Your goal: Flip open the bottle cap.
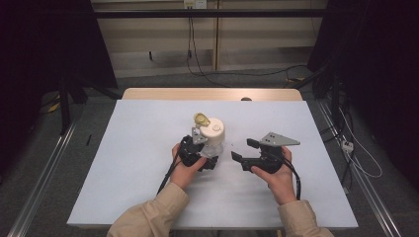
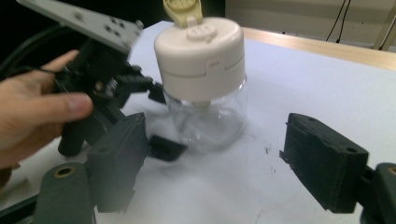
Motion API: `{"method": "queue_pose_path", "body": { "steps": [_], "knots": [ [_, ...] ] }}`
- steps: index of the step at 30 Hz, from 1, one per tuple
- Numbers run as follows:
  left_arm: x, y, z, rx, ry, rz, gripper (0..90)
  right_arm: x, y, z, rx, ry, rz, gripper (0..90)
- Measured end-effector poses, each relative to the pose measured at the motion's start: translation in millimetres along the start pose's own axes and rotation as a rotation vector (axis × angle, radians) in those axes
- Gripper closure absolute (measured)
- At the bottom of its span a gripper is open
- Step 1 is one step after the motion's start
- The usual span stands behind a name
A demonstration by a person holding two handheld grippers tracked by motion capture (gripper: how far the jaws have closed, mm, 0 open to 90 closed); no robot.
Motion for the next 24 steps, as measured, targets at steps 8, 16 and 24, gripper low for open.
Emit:
{"method": "queue_pose_path", "body": {
  "steps": [8, 16, 24],
  "knots": [
    [-11.4, -18.5, -34.8, -0.045, 0.093, -0.040, 7.3, -27.3, 1.9, -15.1, -0.006, -0.033, 0.020, 20.5],
    [-29.2, -62.5, -77.7, -0.043, 0.157, -0.058, 6.8, -45.2, 2.9, -34.5, -0.017, -0.039, 0.031, 20.2],
    [-55.2, -99.1, -112.1, -0.027, 0.212, -0.101, 6.2, -59.1, 3.9, -47.5, -0.040, -0.065, 0.021, 19.7]
  ]
}}
Point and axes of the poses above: each handheld gripper's, and its own axes: z roughly forward along the jaws, x roughly out of its top, y roughly to its right, the point moved 9 cm from there along z, roughly forward along the jaws, and after that the axes turned 15 degrees about x, right-handed, at the moved point
